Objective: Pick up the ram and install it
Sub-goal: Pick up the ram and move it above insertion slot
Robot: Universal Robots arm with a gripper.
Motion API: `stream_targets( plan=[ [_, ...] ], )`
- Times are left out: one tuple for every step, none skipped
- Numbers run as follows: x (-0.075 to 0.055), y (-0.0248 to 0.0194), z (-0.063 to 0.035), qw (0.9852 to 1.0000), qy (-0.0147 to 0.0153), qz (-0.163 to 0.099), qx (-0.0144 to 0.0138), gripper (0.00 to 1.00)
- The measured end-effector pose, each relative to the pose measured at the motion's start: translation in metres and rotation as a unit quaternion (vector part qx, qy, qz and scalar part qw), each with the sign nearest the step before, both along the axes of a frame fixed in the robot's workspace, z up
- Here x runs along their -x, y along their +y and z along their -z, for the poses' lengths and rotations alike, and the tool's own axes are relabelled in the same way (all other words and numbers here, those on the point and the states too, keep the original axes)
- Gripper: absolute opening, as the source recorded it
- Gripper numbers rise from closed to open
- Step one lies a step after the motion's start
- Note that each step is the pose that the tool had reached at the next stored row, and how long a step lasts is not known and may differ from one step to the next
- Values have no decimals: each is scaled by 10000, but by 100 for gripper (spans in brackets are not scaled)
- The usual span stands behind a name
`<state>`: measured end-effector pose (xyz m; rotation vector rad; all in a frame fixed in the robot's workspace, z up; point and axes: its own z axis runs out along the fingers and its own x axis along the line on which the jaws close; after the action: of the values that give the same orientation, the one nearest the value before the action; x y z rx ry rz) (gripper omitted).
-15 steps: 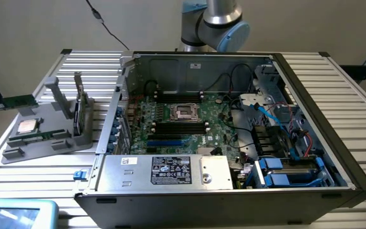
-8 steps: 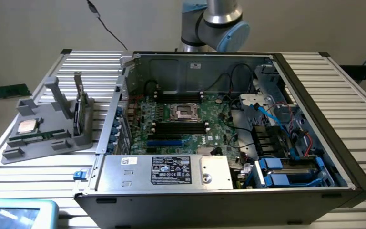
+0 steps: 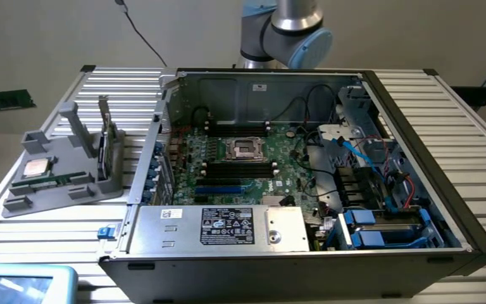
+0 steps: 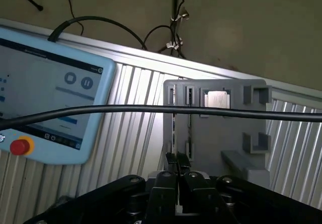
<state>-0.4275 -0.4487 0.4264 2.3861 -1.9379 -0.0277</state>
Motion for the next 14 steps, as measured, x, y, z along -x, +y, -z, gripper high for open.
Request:
stream_targets(
  plan=[
    [-30,0,-29,10000,0,0,-2,11],
    [-55,0,-51,10000,-1,0,-5,11],
    [-82,0,-76,10000,0,0,-8,11],
    [-105,0,-96,10000,-1,0,-12,11],
    [-128,0,-118,10000,-1,0,-15,11],
    [-153,0,-141,10000,-1,0,-19,11],
    [-176,0,-163,10000,-1,0,-21,11],
    [-201,0,-185,10000,-1,0,-25,11],
    [-227,0,-206,10000,-1,0,-30,11],
    [-258,0,-226,10000,0,0,-37,11],
    [-291,0,-244,10000,0,0,-46,11],
    [-324,0,-260,10000,0,0,-55,11],
    [-357,0,-280,10000,0,0,-64,11],
    [-387,0,-300,10000,-1,0,-71,11]
  ],
)
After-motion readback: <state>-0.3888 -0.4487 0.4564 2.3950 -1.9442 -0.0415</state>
